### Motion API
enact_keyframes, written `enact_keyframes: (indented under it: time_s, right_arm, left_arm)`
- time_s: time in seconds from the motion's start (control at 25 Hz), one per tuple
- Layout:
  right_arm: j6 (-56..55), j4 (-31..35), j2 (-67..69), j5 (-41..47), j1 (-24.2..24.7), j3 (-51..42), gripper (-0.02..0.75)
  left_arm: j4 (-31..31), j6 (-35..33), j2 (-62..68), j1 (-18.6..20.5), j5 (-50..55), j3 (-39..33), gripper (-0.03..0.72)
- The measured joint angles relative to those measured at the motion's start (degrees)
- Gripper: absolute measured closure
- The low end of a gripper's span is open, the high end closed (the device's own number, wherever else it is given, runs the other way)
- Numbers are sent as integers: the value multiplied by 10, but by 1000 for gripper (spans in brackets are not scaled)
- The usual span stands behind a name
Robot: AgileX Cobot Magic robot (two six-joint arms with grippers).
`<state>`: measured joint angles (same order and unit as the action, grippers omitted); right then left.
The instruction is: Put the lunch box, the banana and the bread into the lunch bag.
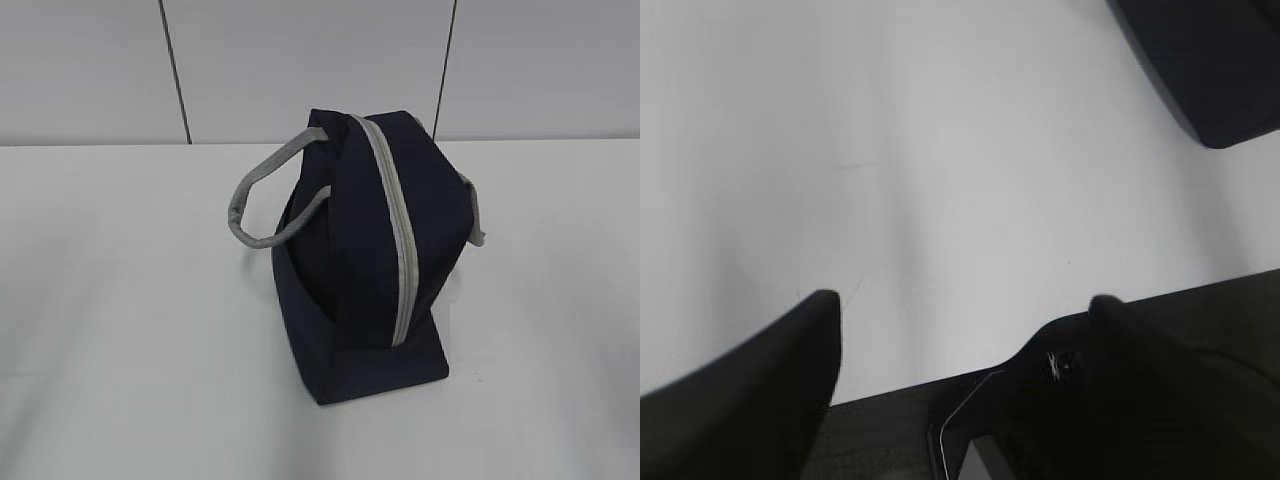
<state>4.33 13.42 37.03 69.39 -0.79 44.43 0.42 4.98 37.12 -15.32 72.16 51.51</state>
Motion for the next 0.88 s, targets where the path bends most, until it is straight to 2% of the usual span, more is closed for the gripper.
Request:
enact_keyframes:
  time_s: [0.2, 0.4, 0.64, 0.88]
  right_arm:
    - [-27, -13, -99, 22, -2, -53, 209]
    - [-47, -65, -234, 28, -2, -63, 209]
    - [-51, -174, -325, 34, -2, -64, 209]
    - [-57, -188, -331, 31, -2, -110, 209]
  left_arm:
    - [9, 2, -119, -11, 3, -70, 181]
    - [26, 2, -214, -11, 5, -131, 181]
    - [42, 2, -252, -11, 2, -189, 181]
    - [43, 2, -253, -11, -57, -202, 181]
